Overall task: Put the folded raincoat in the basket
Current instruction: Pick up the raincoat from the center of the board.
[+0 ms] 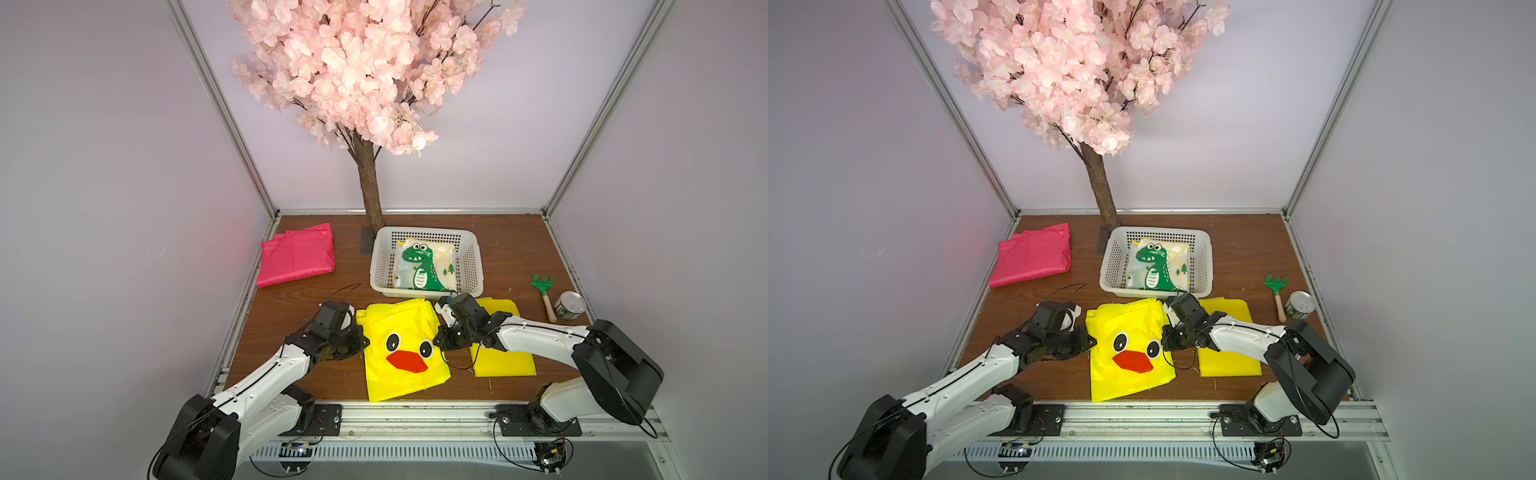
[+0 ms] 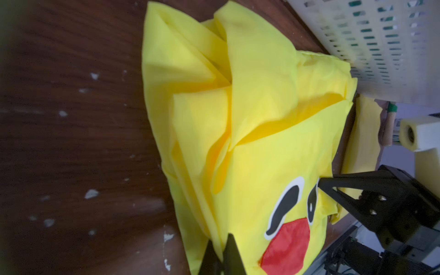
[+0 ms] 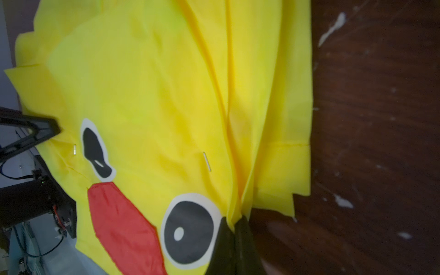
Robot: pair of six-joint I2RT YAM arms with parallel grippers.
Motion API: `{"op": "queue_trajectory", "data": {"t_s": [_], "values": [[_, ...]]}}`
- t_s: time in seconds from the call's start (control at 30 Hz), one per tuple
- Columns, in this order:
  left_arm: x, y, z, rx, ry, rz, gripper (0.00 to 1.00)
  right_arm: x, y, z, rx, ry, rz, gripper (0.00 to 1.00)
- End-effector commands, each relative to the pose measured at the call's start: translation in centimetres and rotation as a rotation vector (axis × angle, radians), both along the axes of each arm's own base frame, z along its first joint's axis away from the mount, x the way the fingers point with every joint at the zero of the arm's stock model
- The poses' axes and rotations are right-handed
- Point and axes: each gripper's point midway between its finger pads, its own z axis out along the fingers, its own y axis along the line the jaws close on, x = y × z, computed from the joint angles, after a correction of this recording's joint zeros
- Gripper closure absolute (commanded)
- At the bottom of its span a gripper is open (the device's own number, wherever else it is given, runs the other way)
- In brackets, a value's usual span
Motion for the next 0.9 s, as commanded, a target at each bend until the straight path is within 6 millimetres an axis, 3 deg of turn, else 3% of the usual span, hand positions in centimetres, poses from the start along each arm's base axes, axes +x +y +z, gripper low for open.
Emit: {"op": "queue_trajectory", "data": {"t_s": [0.0, 0.17, 0.47, 0.87], "values": [[0.4, -0.6, 1.6, -0.023, -0.031, -0.013, 1.0, -1.5, 0.3, 0.7, 0.023, 0.031, 0.045, 1.0], [0.3, -0.8, 3.4, -0.042, -0.045, -0.024, 1.0, -2.3, 1.2, 2.8, 0.041, 0.017, 0.097, 1.0], [-0.5, -0.7, 8.6, -0.129, -0.1, 0.019, 1.0, -3.9, 2.8, 7.3, 0.077, -0.016, 0.18, 1.0], [0.8, -1.3, 17.7, -0.183, -0.266, -0.016, 1.0, -2.7, 3.8, 16.7, 0.193, -0.162, 0.164, 1.0]]}}
